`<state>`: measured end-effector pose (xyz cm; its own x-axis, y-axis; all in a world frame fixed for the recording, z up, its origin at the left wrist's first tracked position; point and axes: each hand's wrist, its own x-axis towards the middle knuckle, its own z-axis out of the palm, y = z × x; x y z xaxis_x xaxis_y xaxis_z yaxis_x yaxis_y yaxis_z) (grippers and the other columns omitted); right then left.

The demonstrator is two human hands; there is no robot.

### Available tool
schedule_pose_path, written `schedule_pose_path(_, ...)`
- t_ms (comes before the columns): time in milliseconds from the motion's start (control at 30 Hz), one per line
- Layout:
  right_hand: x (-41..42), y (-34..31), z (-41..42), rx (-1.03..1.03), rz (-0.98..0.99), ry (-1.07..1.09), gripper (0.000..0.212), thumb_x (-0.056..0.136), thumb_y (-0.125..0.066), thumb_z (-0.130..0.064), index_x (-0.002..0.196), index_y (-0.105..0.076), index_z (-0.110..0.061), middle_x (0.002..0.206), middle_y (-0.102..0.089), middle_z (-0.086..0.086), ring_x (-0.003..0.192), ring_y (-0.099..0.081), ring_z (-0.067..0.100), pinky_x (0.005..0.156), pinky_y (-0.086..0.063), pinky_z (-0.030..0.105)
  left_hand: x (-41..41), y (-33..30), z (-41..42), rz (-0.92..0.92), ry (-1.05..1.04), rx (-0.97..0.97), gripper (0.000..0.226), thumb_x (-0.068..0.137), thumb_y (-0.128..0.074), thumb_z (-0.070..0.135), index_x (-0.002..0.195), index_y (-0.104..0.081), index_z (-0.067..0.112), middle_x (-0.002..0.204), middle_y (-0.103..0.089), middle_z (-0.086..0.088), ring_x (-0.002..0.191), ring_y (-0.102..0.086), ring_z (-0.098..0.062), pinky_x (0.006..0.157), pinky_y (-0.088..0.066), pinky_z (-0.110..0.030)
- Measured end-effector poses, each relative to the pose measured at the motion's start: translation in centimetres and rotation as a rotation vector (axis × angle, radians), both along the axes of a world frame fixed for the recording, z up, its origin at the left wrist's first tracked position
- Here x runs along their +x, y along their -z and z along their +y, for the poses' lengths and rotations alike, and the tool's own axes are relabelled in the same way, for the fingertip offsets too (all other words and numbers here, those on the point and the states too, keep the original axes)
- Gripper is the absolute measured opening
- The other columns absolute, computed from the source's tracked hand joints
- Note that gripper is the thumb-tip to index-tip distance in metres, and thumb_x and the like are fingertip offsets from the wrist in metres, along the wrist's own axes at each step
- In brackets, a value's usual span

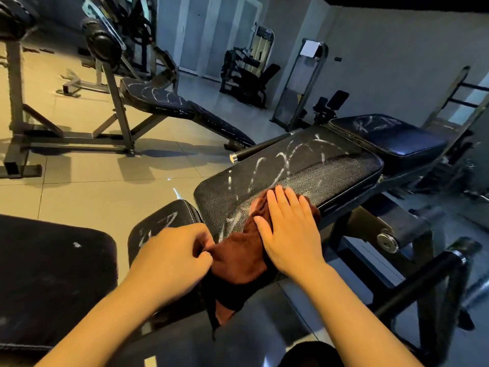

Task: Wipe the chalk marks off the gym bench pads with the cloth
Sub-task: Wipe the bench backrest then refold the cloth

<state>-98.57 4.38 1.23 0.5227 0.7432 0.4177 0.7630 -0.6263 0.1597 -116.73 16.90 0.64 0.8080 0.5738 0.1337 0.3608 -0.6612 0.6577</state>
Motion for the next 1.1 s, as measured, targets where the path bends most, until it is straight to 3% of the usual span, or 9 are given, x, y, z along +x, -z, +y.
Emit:
schedule_pose_path(167, 0.1, -0.8, -0.1, 0.045, -0.011, -0.141, 0.047, 0.090, -0.041, -0.026, 0.134, -0.057, -0.024, 0.139, -0.053, 0.016, 0.126, -0.048, 0.044, 0.104, -0.036, 0.059, -2.9, -1.0, 2.6, -0.125, -0.002, -0.076, 0.009, 0.082, -0.063, 0.023, 0.077, -0.061, 0.030, 0.069, -0.064, 0.010, 0.066, -0.058, -0.009, 0.064, -0.050, -0.032)
schedule_pose_path(267, 1.0, -1.8, 0.3, 0.052, -0.017, -0.165, 0.034, 0.077, -0.064, -0.007, 0.108, -0.072, -0.019, 0.121, -0.064, 0.008, 0.106, -0.060, 0.036, 0.087, -0.049, 0.047, -4.1, -1.1, 3.1, -0.166, 0.031, -0.058, 0.014, 0.083, -0.064, 0.019, 0.075, -0.063, 0.030, 0.069, -0.064, 0.010, 0.059, -0.055, -0.006, 0.054, -0.042, -0.020)
schedule_pose_path(400, 0.7, -3.3, 0.0, 0.192, -0.004, -0.163, 0.015, 0.085, -0.055, -0.015, 0.084, -0.070, -0.018, 0.096, -0.068, -0.002, 0.085, -0.061, 0.029, 0.071, -0.048, 0.040, -5.2, -1.4, 3.6, -0.248, 0.068, -0.104, 0.020, 0.085, -0.065, 0.012, 0.075, -0.064, 0.030, 0.074, -0.066, 0.011, 0.056, -0.060, -0.009, 0.055, -0.048, -0.025)
schedule_pose_path(500, -0.1, -4.1, -1.2, 0.266, 0.107, -0.226, 0.014, 0.091, -0.054, -0.012, 0.090, -0.065, -0.020, 0.099, -0.064, -0.005, 0.091, -0.057, 0.023, 0.077, -0.045, 0.038, -5.9, -2.3, 3.9, -0.386, 0.123, -0.248, 0.025, 0.086, -0.062, 0.007, 0.080, -0.066, 0.031, 0.081, -0.067, 0.006, 0.060, -0.066, -0.014, 0.054, -0.053, -0.025)
schedule_pose_path(600, -0.7, -3.5, -1.0, 0.030, 0.153, -0.269, 0.028, 0.090, -0.061, -0.012, 0.114, -0.066, -0.024, 0.109, -0.064, -0.004, 0.099, -0.057, 0.025, 0.080, -0.048, 0.040, -5.9, -2.7, 3.6, -0.466, 0.164, -0.406, 0.028, 0.087, -0.060, -0.001, 0.076, -0.069, 0.022, 0.085, -0.067, 0.003, 0.078, -0.067, -0.017, 0.059, -0.054, -0.017)
schedule_pose_path(733, -0.9, -2.1, 0.9, -0.080, -0.117, -0.212, 0.033, 0.077, -0.076, -0.015, 0.109, -0.068, -0.019, 0.088, -0.064, 0.004, 0.071, -0.058, 0.031, 0.052, -0.043, 0.035, -6.1, -2.4, 3.4, -0.402, 0.125, -0.230, 0.025, 0.087, -0.063, 0.003, 0.080, -0.069, 0.026, 0.084, -0.066, 0.014, 0.079, -0.063, -0.006, 0.067, -0.054, -0.018)
schedule_pose_path(867, -0.6, -2.0, 2.3, -0.084, -0.126, -0.117, 0.021, 0.087, -0.060, -0.012, 0.107, -0.064, -0.019, 0.095, -0.059, 0.005, 0.083, -0.058, 0.032, 0.059, -0.036, 0.033, -7.3, -2.8, 3.6, -0.411, 0.147, -0.199, 0.015, 0.085, -0.066, 0.023, 0.087, -0.067, 0.037, 0.087, -0.067, 0.014, 0.084, -0.063, -0.008, 0.077, -0.057, -0.034)
schedule_pose_path(967, -0.6, -2.4, 1.0, 0.161, 0.076, -0.174, 0.010, 0.091, -0.061, -0.019, 0.097, -0.068, -0.022, 0.096, -0.057, -0.002, 0.088, -0.058, 0.021, 0.062, -0.039, 0.030, -7.7, -3.3, 3.4, -0.431, 0.186, -0.204, 0.019, 0.074, -0.074, 0.036, 0.090, -0.066, 0.043, 0.087, -0.068, 0.016, 0.086, -0.064, -0.004, 0.072, -0.055, -0.021)
schedule_pose_path(1100, -2.0, -4.4, -4.5, 0.704, 0.694, -0.391, 0.017, 0.087, -0.069, -0.011, 0.082, -0.070, -0.027, 0.092, -0.063, -0.009, 0.076, -0.062, 0.009, 0.060, -0.046, 0.017, -7.1, -3.4, 4.3, -0.553, 0.054, -0.137, 0.022, 0.063, -0.071, 0.035, 0.084, -0.067, 0.039, 0.084, -0.067, 0.014, 0.082, -0.063, -0.003, 0.067, -0.049, -0.011)
